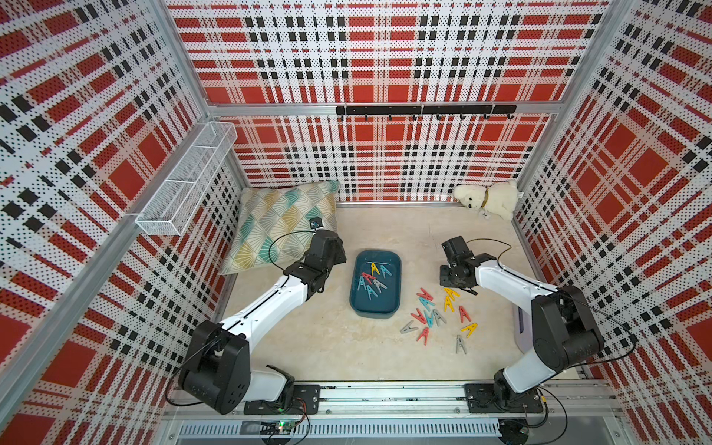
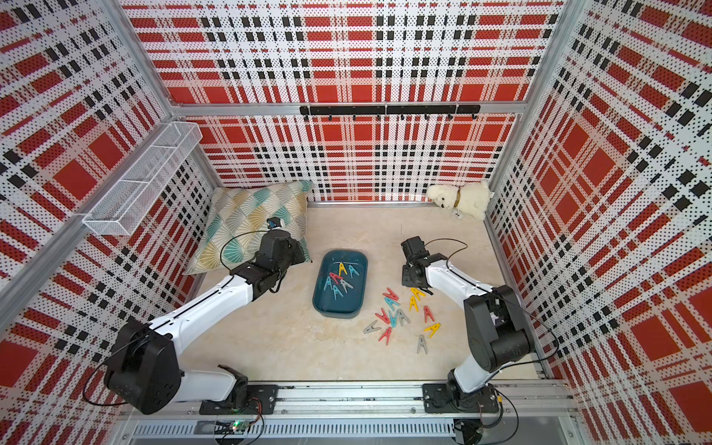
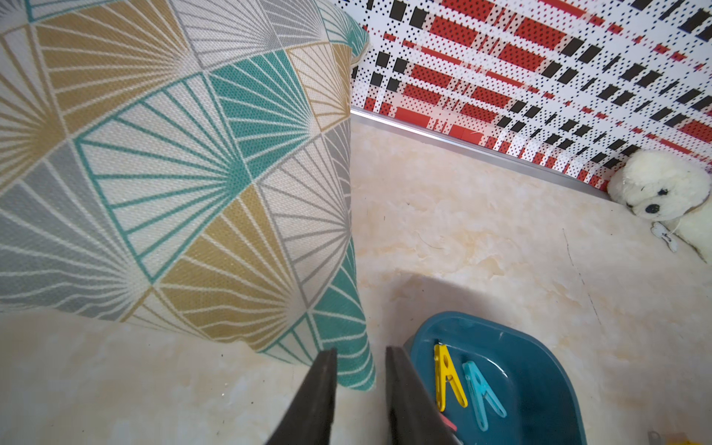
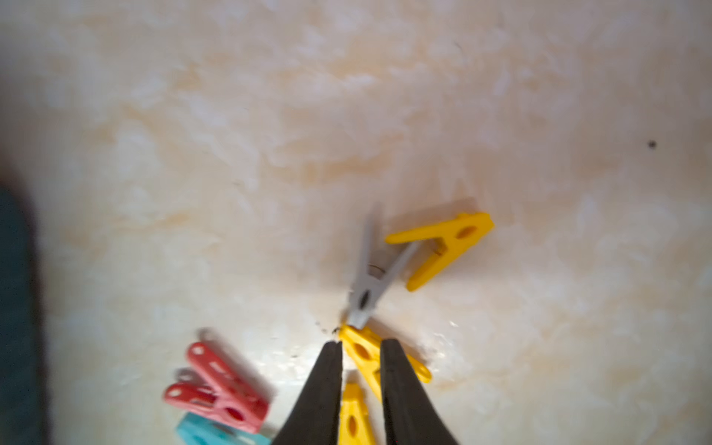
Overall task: Put the clothespins into the storage box
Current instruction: Place the clothespin in the storage box.
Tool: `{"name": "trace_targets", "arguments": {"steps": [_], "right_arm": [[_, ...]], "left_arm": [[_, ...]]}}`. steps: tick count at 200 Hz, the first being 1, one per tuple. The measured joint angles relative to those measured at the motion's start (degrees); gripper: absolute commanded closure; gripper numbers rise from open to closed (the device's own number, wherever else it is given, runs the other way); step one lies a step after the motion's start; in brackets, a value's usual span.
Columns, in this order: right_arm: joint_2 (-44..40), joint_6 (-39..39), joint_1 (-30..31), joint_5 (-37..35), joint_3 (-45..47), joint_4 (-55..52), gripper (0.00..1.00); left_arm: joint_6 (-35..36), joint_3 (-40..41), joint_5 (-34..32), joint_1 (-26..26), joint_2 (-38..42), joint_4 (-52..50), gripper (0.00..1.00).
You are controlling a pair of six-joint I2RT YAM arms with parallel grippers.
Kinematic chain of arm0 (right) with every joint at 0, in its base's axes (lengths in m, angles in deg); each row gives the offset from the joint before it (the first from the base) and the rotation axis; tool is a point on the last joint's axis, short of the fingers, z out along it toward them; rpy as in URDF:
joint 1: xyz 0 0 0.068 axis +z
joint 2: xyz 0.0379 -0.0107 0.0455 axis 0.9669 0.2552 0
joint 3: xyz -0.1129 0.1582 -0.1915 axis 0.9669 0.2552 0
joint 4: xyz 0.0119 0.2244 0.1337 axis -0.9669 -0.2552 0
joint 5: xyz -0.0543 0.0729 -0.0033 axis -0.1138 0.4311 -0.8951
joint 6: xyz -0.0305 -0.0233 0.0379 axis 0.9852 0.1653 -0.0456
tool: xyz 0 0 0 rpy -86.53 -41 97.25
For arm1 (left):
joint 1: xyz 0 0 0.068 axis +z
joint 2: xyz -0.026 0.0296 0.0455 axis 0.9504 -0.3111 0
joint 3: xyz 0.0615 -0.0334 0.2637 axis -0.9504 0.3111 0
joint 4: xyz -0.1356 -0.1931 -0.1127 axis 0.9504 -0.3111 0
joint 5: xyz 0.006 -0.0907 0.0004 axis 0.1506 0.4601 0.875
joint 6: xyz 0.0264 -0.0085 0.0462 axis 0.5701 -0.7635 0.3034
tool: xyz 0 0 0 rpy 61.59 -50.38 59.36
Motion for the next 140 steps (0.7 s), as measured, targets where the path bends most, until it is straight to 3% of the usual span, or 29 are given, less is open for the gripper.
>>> {"name": "trace_targets", "arguments": {"steps": [32, 140], "right_arm": [[-1.84, -0.74, -4.13, 0.22, 3.87, 1.79, 0.75], [2.62, -1.62, -5.27, 3.74, 4.35, 7.78, 0.71]], "left_arm": [[0.0, 0.0, 0.0, -0.66, -0.68, -0.02, 0.71], [0.02, -0.13, -0.17, -0.94, -1.07, -0.04, 0.71]]}}
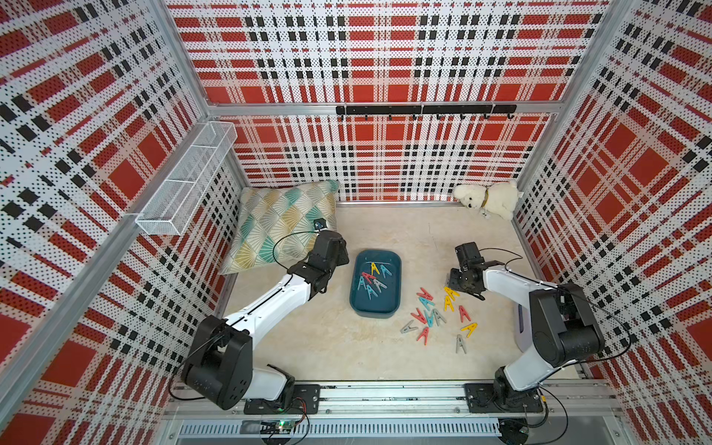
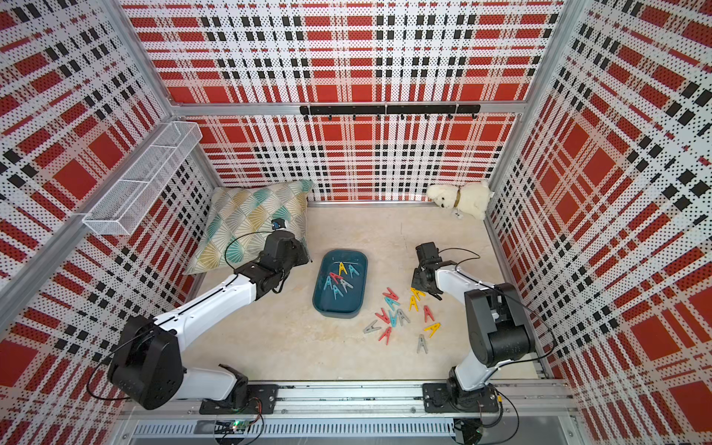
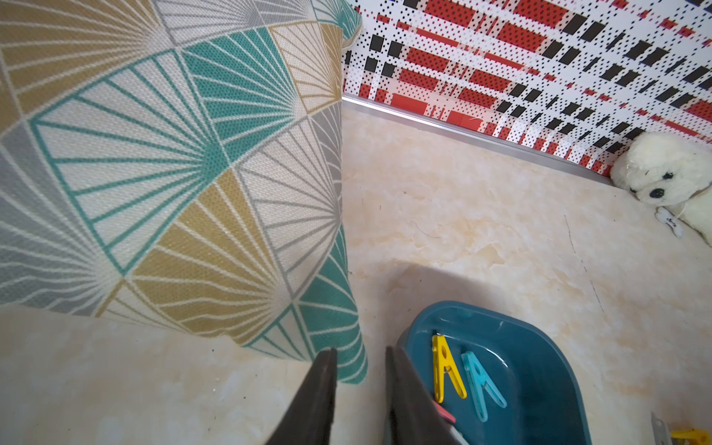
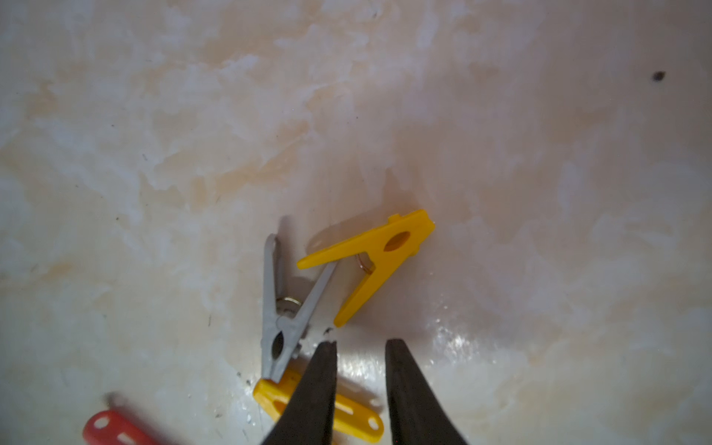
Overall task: Put the clothespins into the storage box
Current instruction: Pick up the clothespin from the center of the board.
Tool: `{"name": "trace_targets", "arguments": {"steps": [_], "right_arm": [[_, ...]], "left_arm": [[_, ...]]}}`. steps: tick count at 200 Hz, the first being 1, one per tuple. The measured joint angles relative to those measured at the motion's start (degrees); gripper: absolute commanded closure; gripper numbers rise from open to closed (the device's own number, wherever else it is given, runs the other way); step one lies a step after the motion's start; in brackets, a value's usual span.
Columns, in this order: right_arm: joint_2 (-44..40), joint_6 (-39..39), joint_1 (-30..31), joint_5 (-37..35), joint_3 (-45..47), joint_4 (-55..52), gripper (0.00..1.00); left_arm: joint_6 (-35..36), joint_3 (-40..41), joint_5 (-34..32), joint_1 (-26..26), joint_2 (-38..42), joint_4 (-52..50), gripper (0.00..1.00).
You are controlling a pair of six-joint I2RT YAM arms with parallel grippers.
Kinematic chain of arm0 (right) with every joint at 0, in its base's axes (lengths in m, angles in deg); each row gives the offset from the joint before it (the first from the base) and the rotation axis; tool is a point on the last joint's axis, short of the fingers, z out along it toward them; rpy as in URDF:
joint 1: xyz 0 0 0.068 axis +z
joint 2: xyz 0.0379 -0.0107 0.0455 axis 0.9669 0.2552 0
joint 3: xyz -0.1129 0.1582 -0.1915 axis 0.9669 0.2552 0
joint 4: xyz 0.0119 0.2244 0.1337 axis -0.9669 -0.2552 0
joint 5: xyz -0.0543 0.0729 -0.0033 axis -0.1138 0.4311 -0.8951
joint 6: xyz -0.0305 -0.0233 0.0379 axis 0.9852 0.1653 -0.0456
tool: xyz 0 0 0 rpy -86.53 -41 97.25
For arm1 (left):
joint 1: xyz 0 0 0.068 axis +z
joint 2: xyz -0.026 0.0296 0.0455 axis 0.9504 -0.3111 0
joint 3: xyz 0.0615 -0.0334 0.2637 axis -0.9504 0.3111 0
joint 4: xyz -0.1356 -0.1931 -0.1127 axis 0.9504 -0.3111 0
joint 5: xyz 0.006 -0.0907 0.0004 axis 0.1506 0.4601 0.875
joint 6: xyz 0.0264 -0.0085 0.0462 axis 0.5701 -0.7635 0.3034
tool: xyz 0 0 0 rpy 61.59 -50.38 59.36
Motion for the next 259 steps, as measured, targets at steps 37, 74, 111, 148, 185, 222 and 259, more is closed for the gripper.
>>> {"name": "trace_targets", "arguments": {"steps": [37, 74, 111, 148, 185, 222, 259], "right_arm": [[1.27, -0.07, 0.0, 0.26, -0.02, 0.74, 0.71], [2.71, -0.11, -0.28, 0.44, -0.76, 1.36, 0.71], [3.1, -0.11, -1.73, 0.44, -0.9, 1.92, 0.7], [3.19, -0.07, -3.19, 0.39, -0.9, 2.56, 0.7], [3.48, 0.11, -3.89, -0.2, -0.9, 3.1, 0.74], [4.72, 0.24, -4.74, -0.98, -2.12, 3.48, 0.8], [6.4, 0.52, -5.03, -2.27, -3.69, 4.02, 0.87]], "left_arm": [[0.02, -0.11, -0.09, 0.0, 0.0, -0.02, 0.71], [0.04, -0.35, -0.22, 0.0, 0.0, -0.15, 0.71], [0.04, -0.74, -0.28, 0.0, 0.0, -0.24, 0.71], [0.04, -0.74, -0.28, 0.02, 0.0, -0.28, 0.71], [0.04, -0.74, -0.28, 0.0, 0.0, -0.35, 0.71], [0.04, -0.74, -0.28, 0.0, 0.0, -0.35, 0.71], [0.04, -0.74, -0.31, 0.0, 0.0, -0.37, 0.71]]}}
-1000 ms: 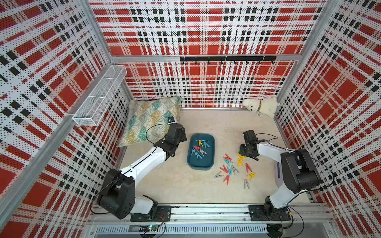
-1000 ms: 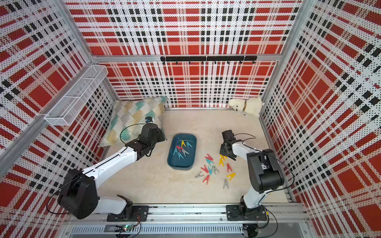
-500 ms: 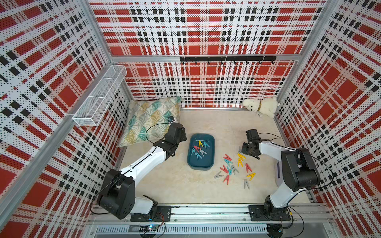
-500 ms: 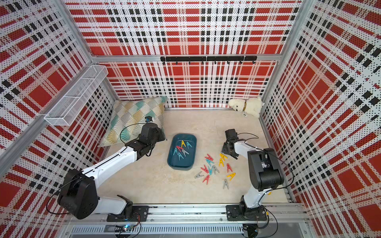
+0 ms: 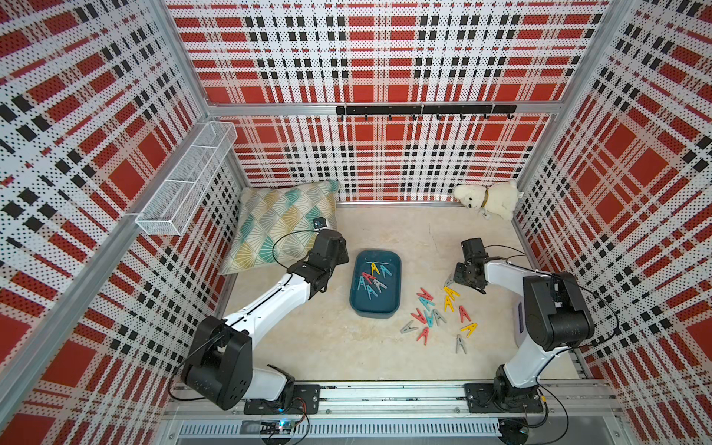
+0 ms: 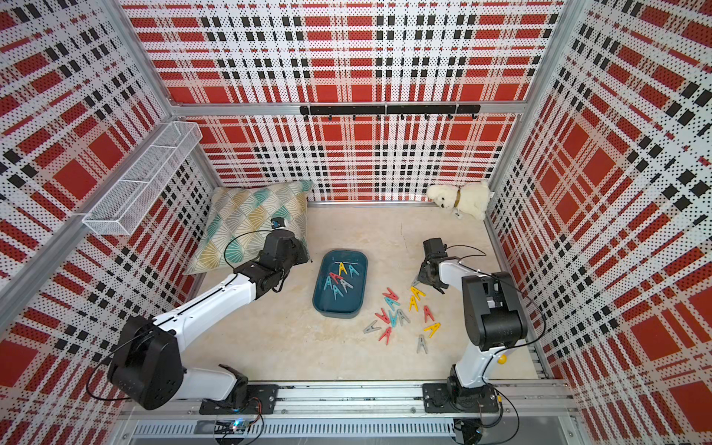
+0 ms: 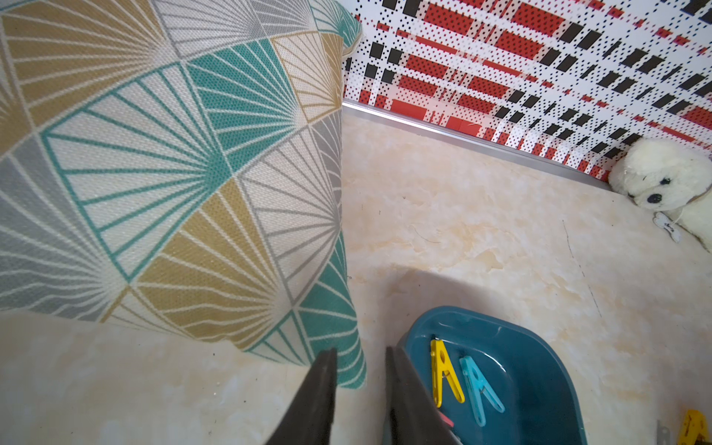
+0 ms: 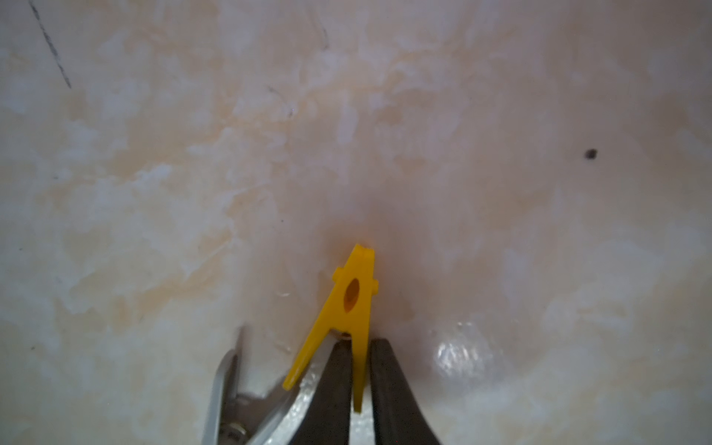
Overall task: Put the clothespins into the storage box
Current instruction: Pick up the clothespin from the center of the board.
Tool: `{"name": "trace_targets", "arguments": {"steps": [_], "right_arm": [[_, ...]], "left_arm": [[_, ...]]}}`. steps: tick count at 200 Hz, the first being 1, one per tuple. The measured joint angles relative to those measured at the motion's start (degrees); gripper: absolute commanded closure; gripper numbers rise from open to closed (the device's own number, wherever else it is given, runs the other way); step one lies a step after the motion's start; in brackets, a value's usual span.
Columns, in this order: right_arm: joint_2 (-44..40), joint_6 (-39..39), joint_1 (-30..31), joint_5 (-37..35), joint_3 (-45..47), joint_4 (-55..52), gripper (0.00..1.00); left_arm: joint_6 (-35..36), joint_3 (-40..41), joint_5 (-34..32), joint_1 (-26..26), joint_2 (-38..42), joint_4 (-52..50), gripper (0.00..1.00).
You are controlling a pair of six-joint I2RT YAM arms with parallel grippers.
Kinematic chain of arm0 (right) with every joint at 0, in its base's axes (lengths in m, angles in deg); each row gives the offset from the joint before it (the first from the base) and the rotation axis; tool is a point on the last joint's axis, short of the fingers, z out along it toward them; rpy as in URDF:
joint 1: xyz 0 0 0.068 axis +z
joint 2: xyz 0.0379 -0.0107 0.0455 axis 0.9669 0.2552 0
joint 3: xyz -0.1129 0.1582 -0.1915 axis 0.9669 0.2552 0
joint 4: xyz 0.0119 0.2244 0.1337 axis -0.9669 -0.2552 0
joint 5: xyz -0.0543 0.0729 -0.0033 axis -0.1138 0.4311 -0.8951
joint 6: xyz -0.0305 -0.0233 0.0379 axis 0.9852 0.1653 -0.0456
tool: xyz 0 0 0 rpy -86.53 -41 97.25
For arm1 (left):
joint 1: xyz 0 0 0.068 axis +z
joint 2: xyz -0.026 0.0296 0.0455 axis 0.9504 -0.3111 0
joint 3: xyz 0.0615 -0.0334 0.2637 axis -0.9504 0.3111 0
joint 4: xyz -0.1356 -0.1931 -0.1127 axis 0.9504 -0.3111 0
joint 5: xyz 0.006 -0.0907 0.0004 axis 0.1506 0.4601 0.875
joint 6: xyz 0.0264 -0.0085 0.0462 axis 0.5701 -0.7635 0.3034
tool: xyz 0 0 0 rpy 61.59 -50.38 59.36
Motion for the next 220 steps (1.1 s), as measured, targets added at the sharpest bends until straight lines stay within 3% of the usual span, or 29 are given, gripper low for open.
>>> {"name": "trace_targets", "arguments": {"steps": [43, 119, 144, 195, 220], "right_arm": [[1.66, 0.92, -0.26, -1.01, -2.12, 0.2, 0.93], [-1.38, 4.17, 1.86, -2.08, -10.8, -4.0, 0.95], [-4.39, 6.16, 8.92, -0.96, -14.12, -5.25, 0.94], [-6.14, 13.97, 30.86, 7.06, -18.67, -5.38, 0.93], [-5.46, 18.58, 36.17, 11.65, -18.97, -5.92, 0.93]], "left_arm": [[0.0, 0.0, -0.15, 0.0, 0.0, 0.0, 0.71], [0.0, 0.0, -0.61, 0.02, 0.0, 0.0, 0.71], [0.0, 0.0, -0.61, 0.02, 0.0, 0.0, 0.71], [0.09, 0.0, -0.57, 0.72, -0.04, 0.0, 0.71], [0.11, 0.0, -0.61, 1.81, -0.04, -0.02, 0.71]]}}
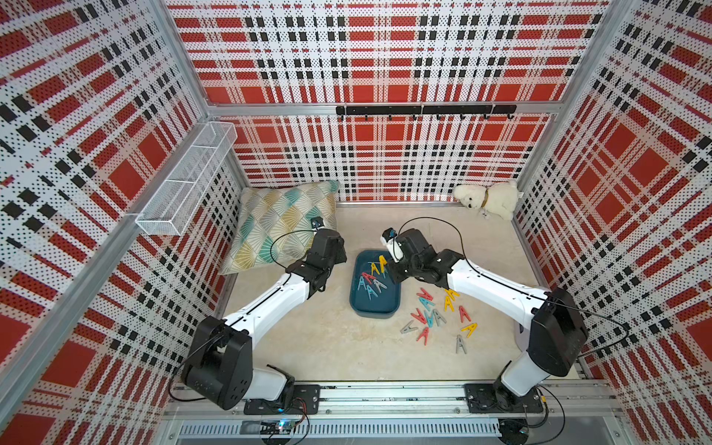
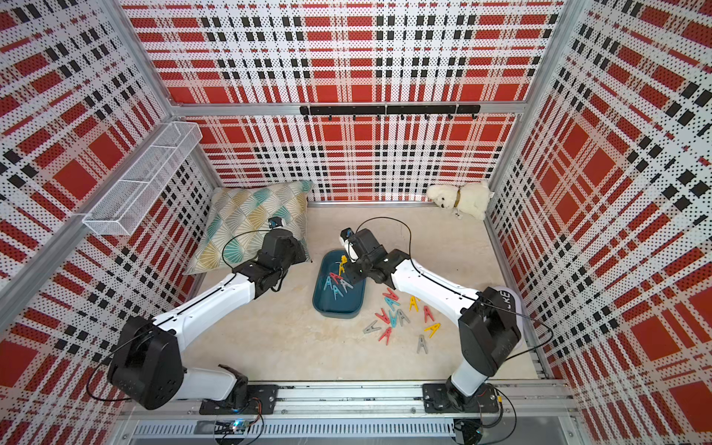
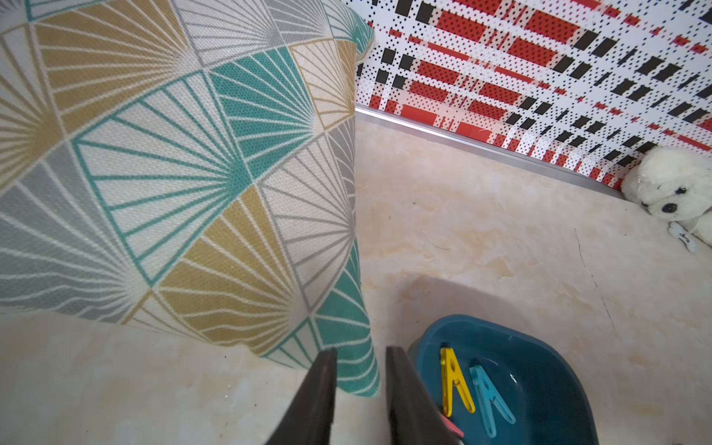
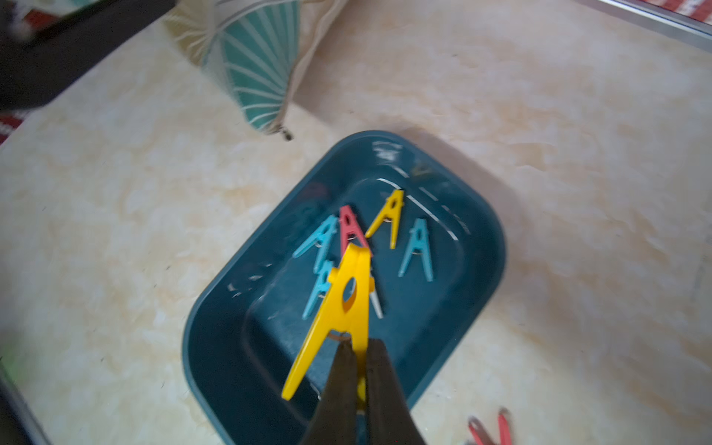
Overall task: Put the clothespins into the storage box
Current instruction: Pick up the clothespin from the center of the board, then place the clothespin in the storage box.
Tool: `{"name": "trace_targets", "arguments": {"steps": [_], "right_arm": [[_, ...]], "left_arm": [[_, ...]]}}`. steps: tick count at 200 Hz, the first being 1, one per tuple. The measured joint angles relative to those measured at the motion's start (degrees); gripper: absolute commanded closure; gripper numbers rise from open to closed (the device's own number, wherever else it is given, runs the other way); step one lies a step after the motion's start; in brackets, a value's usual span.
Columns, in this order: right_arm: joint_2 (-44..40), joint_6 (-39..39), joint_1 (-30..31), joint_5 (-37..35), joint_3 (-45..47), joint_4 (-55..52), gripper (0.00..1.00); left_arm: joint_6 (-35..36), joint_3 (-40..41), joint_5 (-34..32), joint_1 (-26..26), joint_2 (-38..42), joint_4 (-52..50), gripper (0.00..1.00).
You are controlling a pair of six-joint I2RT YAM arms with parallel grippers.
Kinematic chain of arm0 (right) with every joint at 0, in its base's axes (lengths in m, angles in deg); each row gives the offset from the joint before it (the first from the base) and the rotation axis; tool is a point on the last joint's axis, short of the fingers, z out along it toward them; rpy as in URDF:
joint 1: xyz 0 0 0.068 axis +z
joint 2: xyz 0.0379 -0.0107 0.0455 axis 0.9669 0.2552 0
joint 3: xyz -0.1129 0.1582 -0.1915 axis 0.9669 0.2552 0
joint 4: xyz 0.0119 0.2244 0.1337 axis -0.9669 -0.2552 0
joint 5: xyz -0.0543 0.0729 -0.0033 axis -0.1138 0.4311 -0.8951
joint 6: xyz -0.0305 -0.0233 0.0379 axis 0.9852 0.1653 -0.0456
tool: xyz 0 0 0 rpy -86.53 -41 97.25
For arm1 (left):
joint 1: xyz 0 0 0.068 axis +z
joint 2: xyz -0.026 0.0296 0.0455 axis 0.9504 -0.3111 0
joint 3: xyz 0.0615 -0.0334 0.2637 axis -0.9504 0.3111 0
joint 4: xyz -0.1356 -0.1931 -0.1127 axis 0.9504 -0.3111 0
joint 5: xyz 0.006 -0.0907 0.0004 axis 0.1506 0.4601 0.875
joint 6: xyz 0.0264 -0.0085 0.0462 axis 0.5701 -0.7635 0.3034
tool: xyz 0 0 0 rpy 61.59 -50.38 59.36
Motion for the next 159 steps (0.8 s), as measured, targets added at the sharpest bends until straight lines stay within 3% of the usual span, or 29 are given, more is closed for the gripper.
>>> {"name": "trace_targets", "arguments": {"steps": [88, 159], "right_arm": [[12.0, 11.98, 5.33, 8.26, -0.83, -3.76, 0.92], [19.12, 15.43, 6.38, 7.96, -5.95, -6.54, 0.92]], "left_arm": [[0.0, -1.16, -0.2, 1.62, 0.04, -0.57, 0.71], [0.0, -1.22, -0.24, 2.01, 0.04, -0.63, 0.71]]}}
